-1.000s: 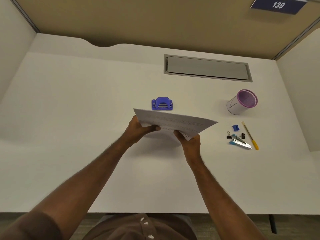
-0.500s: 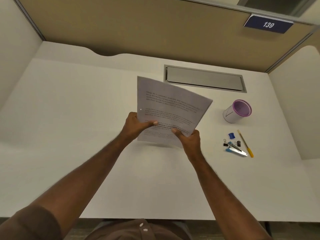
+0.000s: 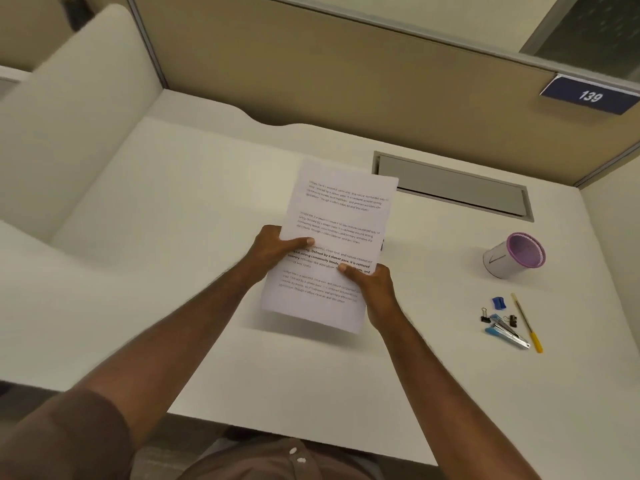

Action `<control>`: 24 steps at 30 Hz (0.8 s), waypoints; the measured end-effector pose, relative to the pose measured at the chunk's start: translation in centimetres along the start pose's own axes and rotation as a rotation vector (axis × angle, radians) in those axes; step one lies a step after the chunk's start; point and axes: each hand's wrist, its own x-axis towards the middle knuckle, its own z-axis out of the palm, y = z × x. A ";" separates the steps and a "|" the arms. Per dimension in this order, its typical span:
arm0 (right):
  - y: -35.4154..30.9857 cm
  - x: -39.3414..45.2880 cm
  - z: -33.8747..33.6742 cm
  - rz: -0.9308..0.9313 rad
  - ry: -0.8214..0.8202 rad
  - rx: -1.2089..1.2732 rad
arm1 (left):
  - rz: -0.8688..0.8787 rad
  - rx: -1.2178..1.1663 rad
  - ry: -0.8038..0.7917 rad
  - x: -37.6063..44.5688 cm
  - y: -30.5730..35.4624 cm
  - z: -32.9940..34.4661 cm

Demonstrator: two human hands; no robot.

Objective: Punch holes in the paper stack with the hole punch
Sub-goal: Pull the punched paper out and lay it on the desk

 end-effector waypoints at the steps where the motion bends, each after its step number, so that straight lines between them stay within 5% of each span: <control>1: 0.3 0.1 0.7 0.019 0.005 0.018 | -0.022 0.013 0.043 -0.1 -0.3 -0.8; 24: 3.5 5.5 14.2 0.229 -0.004 -0.141 | -0.141 0.336 0.331 -0.1 -5.2 -15.6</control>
